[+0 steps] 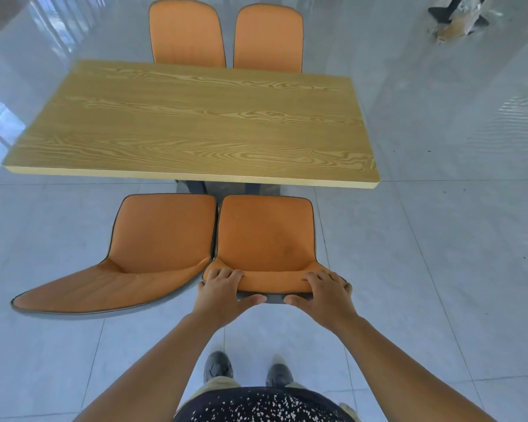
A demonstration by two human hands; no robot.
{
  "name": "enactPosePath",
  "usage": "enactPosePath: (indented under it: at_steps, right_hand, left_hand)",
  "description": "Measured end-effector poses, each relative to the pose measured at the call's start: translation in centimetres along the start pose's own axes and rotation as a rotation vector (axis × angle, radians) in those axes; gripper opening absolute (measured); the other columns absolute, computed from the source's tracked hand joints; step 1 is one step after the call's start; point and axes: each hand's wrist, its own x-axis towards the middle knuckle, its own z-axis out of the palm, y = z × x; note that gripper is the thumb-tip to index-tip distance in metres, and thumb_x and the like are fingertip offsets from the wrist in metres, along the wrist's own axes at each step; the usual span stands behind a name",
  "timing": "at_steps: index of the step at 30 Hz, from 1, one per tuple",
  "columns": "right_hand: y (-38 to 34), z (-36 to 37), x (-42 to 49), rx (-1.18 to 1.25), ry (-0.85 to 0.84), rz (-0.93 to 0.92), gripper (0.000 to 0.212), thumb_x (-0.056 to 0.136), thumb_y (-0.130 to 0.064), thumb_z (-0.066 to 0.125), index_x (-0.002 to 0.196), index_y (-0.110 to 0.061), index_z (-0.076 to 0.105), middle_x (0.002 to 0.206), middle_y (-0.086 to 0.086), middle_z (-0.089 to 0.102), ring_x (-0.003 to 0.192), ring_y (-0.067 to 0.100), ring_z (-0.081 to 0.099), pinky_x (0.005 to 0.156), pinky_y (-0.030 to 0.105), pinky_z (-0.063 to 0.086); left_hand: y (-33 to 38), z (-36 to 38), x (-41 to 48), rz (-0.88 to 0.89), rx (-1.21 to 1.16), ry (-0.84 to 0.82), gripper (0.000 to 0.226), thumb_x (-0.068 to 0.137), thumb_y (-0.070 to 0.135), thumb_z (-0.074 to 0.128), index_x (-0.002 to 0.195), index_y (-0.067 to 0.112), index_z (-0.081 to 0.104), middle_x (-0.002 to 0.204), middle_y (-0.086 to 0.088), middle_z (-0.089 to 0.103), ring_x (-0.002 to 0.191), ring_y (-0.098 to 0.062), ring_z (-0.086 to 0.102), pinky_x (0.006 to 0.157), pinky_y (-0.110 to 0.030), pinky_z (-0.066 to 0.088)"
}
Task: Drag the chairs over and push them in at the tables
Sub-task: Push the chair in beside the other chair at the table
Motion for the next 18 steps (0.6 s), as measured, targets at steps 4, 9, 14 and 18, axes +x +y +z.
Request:
enactPosePath:
  at_steps: [4, 9, 14, 18]
  right_hand:
    - [0.6, -0.3, 0.6, -0.008, 0.0, -0.008, 0.102, 0.059, -0.103, 0.014, 0.126, -0.036, 0.052, 0.136, -0.013, 0.052, 0.13, 0.018, 0.043, 0.105, 0.053, 0.033]
    - [0.6, -0.3, 0.6, -0.018, 0.003, 0.005, 0.103, 0.059, -0.103, 0.014, 0.127, -0.036, 0.052, 0.136, -0.012, 0.052, 0.13, 0.018, 0.042, 0.106, 0.052, 0.033]
    - [0.4, -0.5, 0.6, -0.011, -0.005, 0.008, 0.103, 0.058, -0.103, 0.015, 0.126, -0.035, 0.051, 0.136, -0.011, 0.052, 0.131, 0.019, 0.042, 0.106, 0.052, 0.033]
    - [-0.6, -0.2, 0.0, -0.011, 0.005, 0.031, 0.098, 0.061, -0.102, 0.019, 0.124, -0.034, 0.052, 0.137, -0.01, 0.051, 0.133, 0.02, 0.04, 0.106, 0.053, 0.034]
  left_hand:
    - [0.5, 0.2, 0.5, 0.011, 0.024, 0.009, 0.099, 0.066, 0.1, 0.02, 0.131, 0.031, 0.051, 0.133, 0.011, 0.051, 0.132, -0.021, 0.036, 0.096, -0.049, 0.037]
    - [0.5, 0.4, 0.6, 0.016, 0.032, 0.028, 0.1, 0.065, 0.1, 0.016, 0.13, 0.033, 0.051, 0.132, 0.012, 0.051, 0.133, -0.02, 0.036, 0.094, -0.047, 0.037]
    - [0.2, 0.2, 0.8, 0.027, 0.013, 0.029, 0.104, 0.063, 0.102, 0.014, 0.131, 0.033, 0.051, 0.134, 0.012, 0.052, 0.134, -0.018, 0.036, 0.097, -0.049, 0.037]
    - [-0.6, 0.0, 0.8, 0.006, -0.029, -0.02, 0.099, 0.065, 0.1, 0.027, 0.137, 0.035, 0.048, 0.139, 0.015, 0.048, 0.135, -0.016, 0.033, 0.103, -0.051, 0.033]
